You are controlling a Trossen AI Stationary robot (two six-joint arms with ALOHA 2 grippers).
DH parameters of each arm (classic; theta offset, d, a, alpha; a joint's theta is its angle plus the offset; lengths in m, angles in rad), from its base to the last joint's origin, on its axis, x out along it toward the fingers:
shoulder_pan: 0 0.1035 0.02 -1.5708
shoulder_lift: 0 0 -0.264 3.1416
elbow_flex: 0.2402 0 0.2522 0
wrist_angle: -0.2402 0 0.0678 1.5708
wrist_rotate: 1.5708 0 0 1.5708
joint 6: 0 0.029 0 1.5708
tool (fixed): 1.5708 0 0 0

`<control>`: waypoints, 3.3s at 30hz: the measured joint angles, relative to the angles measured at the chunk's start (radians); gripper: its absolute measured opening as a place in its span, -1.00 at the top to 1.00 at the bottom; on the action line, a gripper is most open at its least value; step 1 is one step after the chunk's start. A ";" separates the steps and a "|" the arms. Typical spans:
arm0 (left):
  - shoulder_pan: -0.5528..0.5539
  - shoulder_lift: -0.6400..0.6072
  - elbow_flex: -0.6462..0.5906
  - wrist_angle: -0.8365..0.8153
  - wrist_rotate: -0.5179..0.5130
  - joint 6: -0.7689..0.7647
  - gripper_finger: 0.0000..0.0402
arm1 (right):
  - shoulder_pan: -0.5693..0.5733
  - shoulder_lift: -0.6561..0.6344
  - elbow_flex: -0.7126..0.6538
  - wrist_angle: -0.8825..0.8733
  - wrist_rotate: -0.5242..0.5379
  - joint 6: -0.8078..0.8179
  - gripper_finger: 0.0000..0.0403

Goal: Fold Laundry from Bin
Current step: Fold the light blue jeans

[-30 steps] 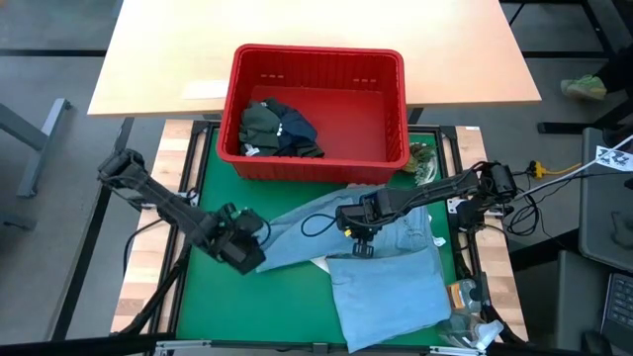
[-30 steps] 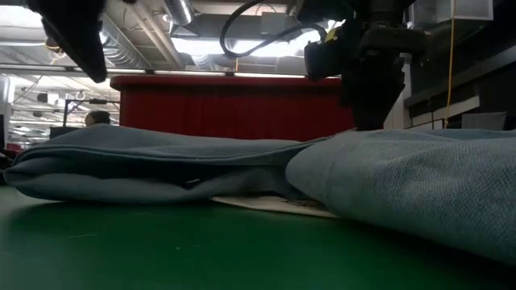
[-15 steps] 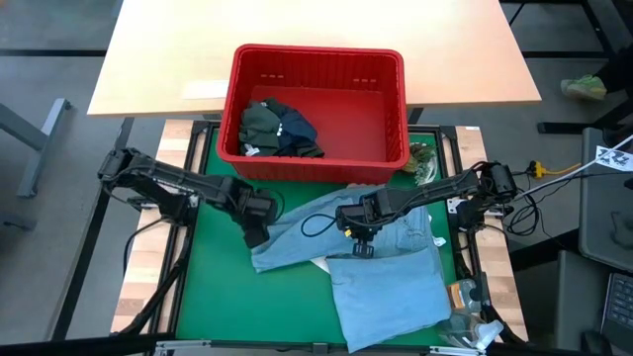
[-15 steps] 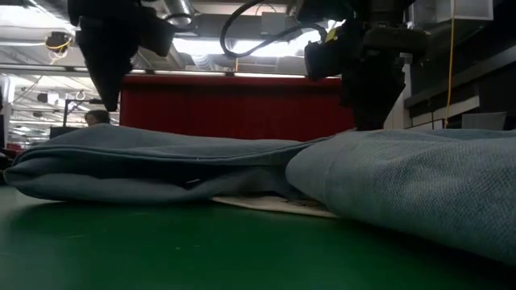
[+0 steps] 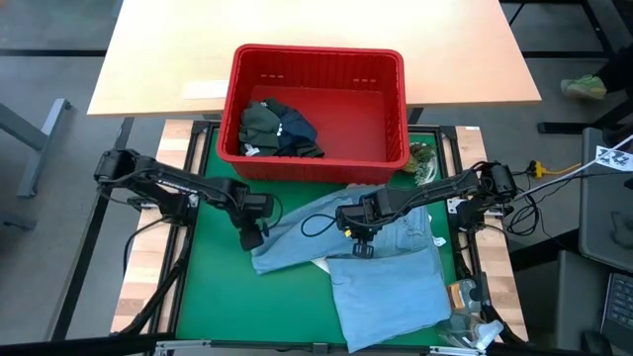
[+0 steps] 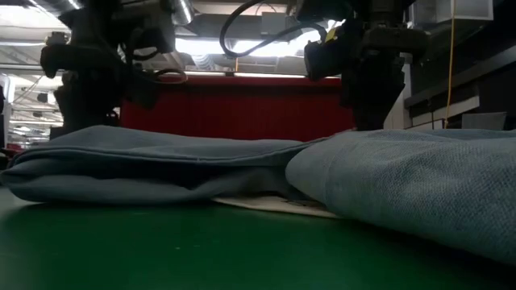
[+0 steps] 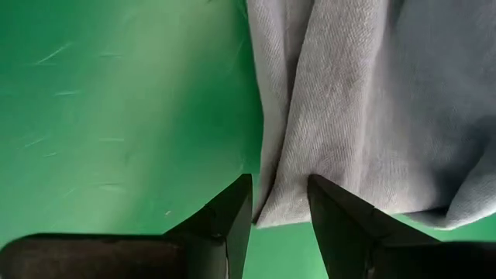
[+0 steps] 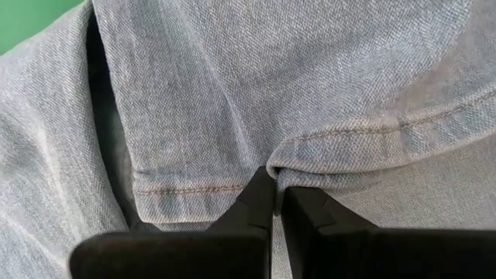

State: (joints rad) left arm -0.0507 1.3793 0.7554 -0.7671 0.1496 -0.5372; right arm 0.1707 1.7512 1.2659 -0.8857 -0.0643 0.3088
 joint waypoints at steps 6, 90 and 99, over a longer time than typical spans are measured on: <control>0.007 -0.028 -0.037 0.060 0.081 0.020 0.38 | 0.000 0.000 0.001 0.008 0.000 0.000 0.94; -0.148 -0.241 -0.037 -0.498 -0.359 -0.394 0.44 | -0.034 0.001 0.001 0.201 0.224 -0.053 0.31; -0.222 -0.280 -0.014 -0.390 -0.152 -0.403 0.52 | -0.034 0.002 0.080 0.082 0.230 -0.055 0.09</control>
State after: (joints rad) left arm -0.2724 1.0998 0.7418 -1.1572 -0.0028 -0.9397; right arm 0.1368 1.7531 1.3456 -0.8032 0.1654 0.2534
